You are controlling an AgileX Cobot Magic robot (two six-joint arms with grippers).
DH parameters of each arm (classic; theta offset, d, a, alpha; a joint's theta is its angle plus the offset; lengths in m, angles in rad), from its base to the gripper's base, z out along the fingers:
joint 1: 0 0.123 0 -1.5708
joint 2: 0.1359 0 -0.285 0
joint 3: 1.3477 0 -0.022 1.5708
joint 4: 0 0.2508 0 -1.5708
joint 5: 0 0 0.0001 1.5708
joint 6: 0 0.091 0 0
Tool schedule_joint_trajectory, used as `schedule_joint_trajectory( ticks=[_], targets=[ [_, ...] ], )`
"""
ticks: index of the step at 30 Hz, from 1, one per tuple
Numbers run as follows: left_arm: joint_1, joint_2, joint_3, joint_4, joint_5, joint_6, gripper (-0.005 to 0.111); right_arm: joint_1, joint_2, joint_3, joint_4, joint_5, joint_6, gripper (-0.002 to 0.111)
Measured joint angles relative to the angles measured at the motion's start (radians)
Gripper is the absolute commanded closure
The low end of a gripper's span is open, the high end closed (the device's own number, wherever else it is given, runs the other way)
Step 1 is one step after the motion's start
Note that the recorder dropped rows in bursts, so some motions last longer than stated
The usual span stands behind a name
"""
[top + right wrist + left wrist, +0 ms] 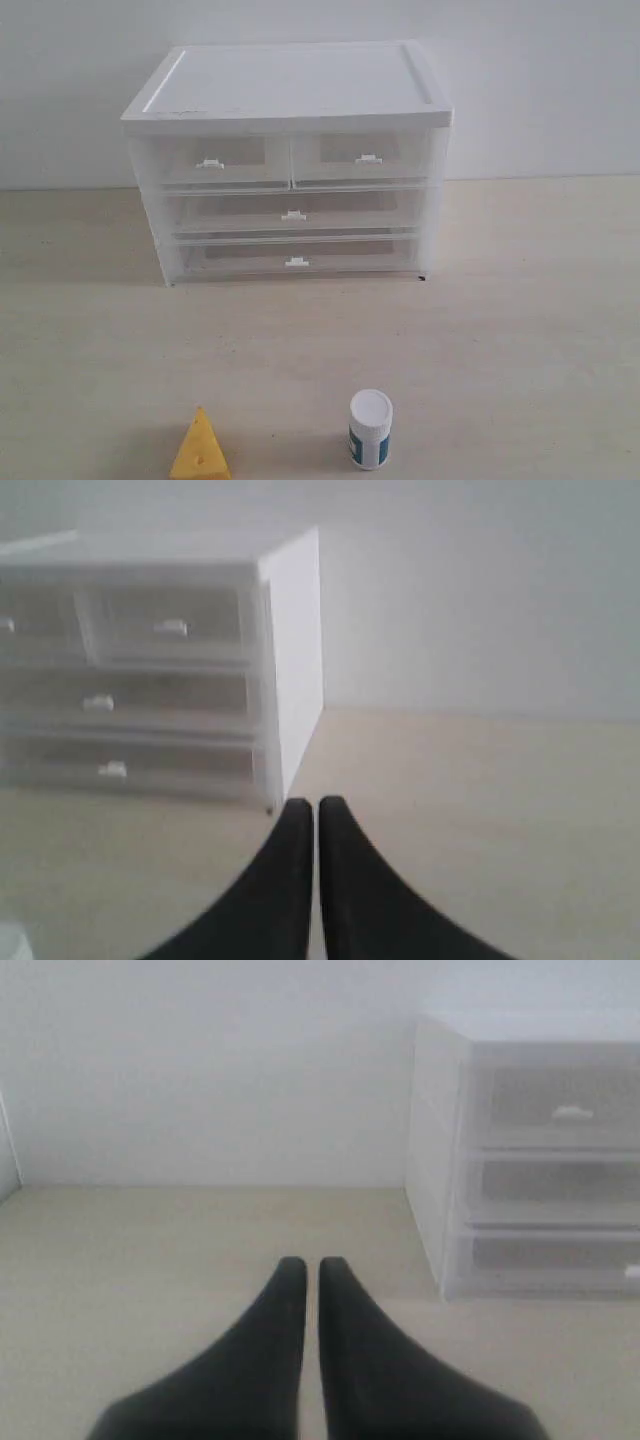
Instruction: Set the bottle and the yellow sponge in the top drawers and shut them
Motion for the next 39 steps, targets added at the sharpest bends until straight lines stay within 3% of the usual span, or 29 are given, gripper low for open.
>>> schedule_joint_trajectory(
  ticks=[5, 10, 11, 13, 16, 21, 32, 36, 39],
  targets=[
    [0.0, 0.0, 0.0, -0.013, -0.116, -0.03, 0.103, 0.0, 0.0, 0.0, 0.025, -0.233, 0.077, 0.108],
    [0.0, 0.0, 0.0, -0.046, -0.352, -0.188, 0.103, 0.0, 0.003, -0.016, 0.027, -0.375, 0.117, 0.108],
    [0.0, 0.0, 0.0, -0.03, -0.448, -0.253, 0.103, 0.0, 0.039, -0.057, 0.027, -0.384, 0.119, 0.108],
    [0.0, 0.022, -0.015, 0.026, -0.503, -0.312, 0.103, 0.0, 0.142, -0.127, 0.027, -0.406, 0.119, 0.108],
    [0.0, 0.104, -0.068, 0.08, -0.518, -0.339, 0.103, 0.0, 0.281, -0.198, 0.024, -0.438, 0.119, 0.108],
    [0.0, 0.483, -0.284, 0.155, -0.529, -0.368, 0.103, 0.0, 0.7, -0.384, -0.01, -0.487, 0.121, 0.108],
    [-0.002, 1.002, -0.564, 0.56, -0.604, -0.724, 0.103, 0.0, 1.102, -0.429, -0.215, -0.749, 0.42, 0.108],
    [-0.031, 1.135, -0.653, 0.623, -0.63, -0.761, 0.103, 0.0, 1.233, -0.43, -0.234, -0.865, 0.483, 0.108],
    [-0.092, 1.252, -0.748, 0.665, -0.636, -0.767, 0.103, 0.044, 1.357, -0.435, -0.234, -0.967, 0.506, 0.108]
  ],
)
